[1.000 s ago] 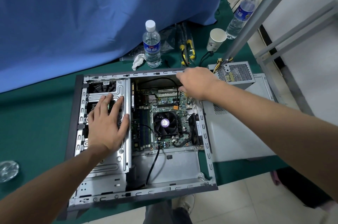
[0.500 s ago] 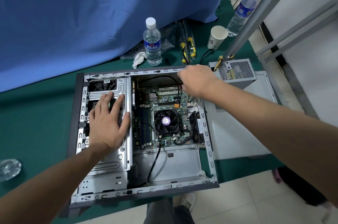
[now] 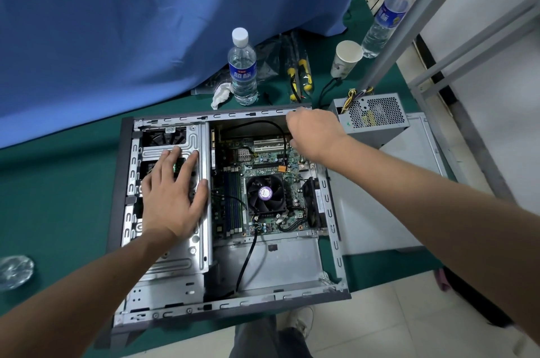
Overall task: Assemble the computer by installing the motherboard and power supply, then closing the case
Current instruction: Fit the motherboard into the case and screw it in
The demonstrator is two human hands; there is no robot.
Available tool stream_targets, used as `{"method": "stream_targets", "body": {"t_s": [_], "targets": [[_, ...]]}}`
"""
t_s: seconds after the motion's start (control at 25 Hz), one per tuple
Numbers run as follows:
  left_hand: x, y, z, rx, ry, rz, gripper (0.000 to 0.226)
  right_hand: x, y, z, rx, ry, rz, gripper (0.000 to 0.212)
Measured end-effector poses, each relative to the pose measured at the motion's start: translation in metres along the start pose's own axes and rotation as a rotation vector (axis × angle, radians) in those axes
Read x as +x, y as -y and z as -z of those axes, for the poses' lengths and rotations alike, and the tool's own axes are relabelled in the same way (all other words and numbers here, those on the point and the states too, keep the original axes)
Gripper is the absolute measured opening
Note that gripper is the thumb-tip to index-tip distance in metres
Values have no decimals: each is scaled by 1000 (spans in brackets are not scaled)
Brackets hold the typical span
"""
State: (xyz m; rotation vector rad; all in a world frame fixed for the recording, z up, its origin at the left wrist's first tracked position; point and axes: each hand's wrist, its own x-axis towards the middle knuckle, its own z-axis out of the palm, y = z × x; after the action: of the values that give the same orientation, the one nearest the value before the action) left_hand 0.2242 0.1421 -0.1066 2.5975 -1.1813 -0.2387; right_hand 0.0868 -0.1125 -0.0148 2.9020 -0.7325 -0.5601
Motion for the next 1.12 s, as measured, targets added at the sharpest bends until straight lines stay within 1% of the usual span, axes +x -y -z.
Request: {"method": "stream_targets", "body": {"t_s": [0.08,0.12,0.2,0.24,0.28,0.36,0.4,0.48,0.52,0.56,0.64,0.72,0.76,0.84,0.96,1.04,1.12], "targets": [[-1,1,0,3,-2,2,64,-1,5,-3,-39,7,-62,18],[-1,1,0,5,0,1,64,0,6,-2,8,33,-61,22],[0,1,0,9,4,-2,64,3,0,3,185,144,-44,27],[1,1,0,9,2,-2,64,5,-5,7,246,203,-7,26],[1,1,0,9,1,-1,64,5,-7,10,251,226,42,21],[0,1,0,10,5,0,65,3,-8,11,162,155,101,5],[0,1,0,9,4,1,65,1,-6,9,108,100,104,7],[-1,1,0,8,2,2,65,-6,-4,1,-11,16,82,23],[-1,1,0,5,1,-1,64,-8,-4,-1,-28,-3,45,27],[0,0,0,0,-1,-2,64,-9,-5,-1,13,4,3,30],[0,1,0,2,0,2,64,-7,-8,2,194,100,-36,27],[-1,2,-1,11,1,0,65,-4,-9,3,295,206,7,25],[0,2,-1,14,0,1,65,-3,-10,3,289,213,42,25],[0,2,-1,17,4,-2,65,-5,-11,0,222,141,65,23],[0,2,-1,27,5,-1,65,-10,-8,-5,170,-5,14,26],[0,2,-1,24,6,-1,64,-14,-4,-10,110,-46,-44,35],[0,1,0,21,5,-1,64,-13,-3,-10,116,-34,-78,40]]}}
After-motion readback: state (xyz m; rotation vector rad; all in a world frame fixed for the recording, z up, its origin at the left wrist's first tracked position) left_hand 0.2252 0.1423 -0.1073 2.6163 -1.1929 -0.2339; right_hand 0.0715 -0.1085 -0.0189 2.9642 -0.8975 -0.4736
